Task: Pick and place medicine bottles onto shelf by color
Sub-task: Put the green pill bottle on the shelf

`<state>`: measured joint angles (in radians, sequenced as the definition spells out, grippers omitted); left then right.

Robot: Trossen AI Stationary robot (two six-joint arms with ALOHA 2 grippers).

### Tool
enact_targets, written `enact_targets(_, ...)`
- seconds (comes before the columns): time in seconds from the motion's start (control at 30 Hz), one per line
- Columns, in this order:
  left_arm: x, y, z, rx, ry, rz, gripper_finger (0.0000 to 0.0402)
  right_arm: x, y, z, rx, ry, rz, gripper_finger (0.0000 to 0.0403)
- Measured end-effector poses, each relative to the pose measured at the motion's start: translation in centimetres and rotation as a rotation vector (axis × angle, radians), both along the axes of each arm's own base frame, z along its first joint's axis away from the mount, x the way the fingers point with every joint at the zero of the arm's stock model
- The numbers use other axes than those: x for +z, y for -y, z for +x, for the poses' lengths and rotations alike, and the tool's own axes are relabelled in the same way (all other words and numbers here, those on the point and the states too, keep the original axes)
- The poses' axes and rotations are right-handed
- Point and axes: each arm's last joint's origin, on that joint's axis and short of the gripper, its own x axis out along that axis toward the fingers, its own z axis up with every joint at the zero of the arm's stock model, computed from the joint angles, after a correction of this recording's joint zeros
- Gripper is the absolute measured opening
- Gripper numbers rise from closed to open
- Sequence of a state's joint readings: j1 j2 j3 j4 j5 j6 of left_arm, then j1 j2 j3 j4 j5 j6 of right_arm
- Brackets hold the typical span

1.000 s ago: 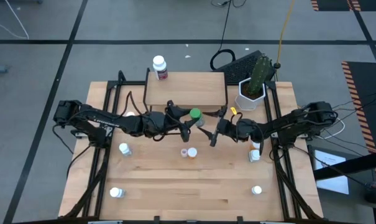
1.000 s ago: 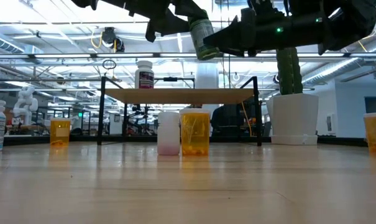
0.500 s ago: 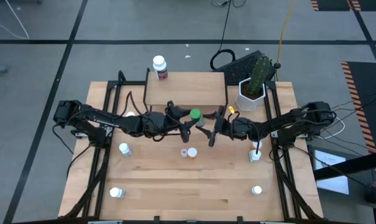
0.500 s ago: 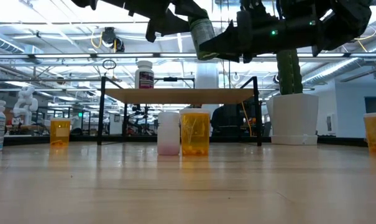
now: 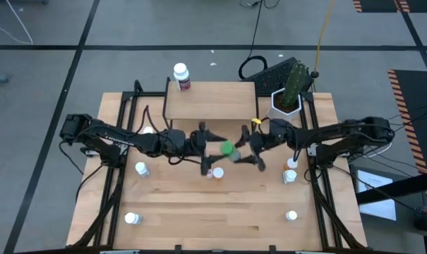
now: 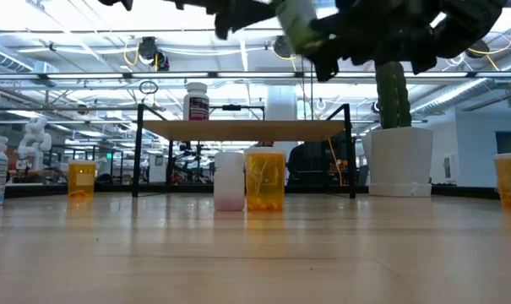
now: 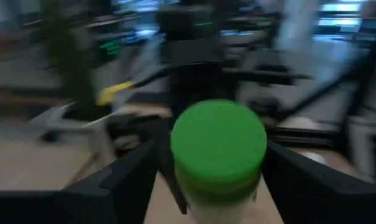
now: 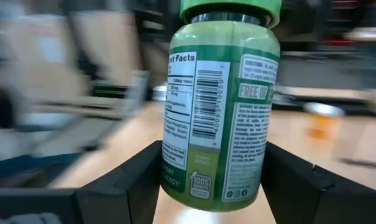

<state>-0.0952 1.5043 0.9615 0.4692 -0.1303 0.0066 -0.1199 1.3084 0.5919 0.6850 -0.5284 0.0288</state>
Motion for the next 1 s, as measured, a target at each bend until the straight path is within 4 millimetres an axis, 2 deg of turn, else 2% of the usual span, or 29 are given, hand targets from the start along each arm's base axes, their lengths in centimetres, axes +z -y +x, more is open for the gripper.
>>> enact_targets(0.07,0.0,0.3,0.0,-0.105,0.005,0.037,0.0307,-0.1,-0.2,0.0,0.112,0.004,0.017,0.0225)
enact_targets(0.17,0.0,0.6,0.0,-0.171,0.006,0.101,0.0337,-0.6,-0.6,0.3,0.25,-0.004,0.048,0.0225)
enact_targets(0.33,-0.1,1.5,0.2,-0.28,0.048,0.205,0.0363,-1.2,-1.1,0.9,0.366,0.023,0.091,0.0226)
enact_targets(0.47,-1.5,2.7,1.3,-0.407,0.106,0.279,0.0362,-1.6,-1.1,1.5,0.4,0.029,0.12,0.0226)
enact_targets(0.6,-2.6,3.1,2.1,-0.422,0.132,0.327,0.0356,-1.8,-1.3,2.1,0.457,-0.002,0.149,0.0226)
enact_targets(0.8,-1.4,2.5,2.6,-0.434,0.156,0.254,0.035,-1.9,-1.6,2.2,0.486,-0.014,0.148,0.0226)
enact_targets(1.0,-1.3,2.5,2.6,-0.467,0.153,0.242,0.031,-2.0,-1.6,2.2,0.489,-0.015,0.141,0.0226)
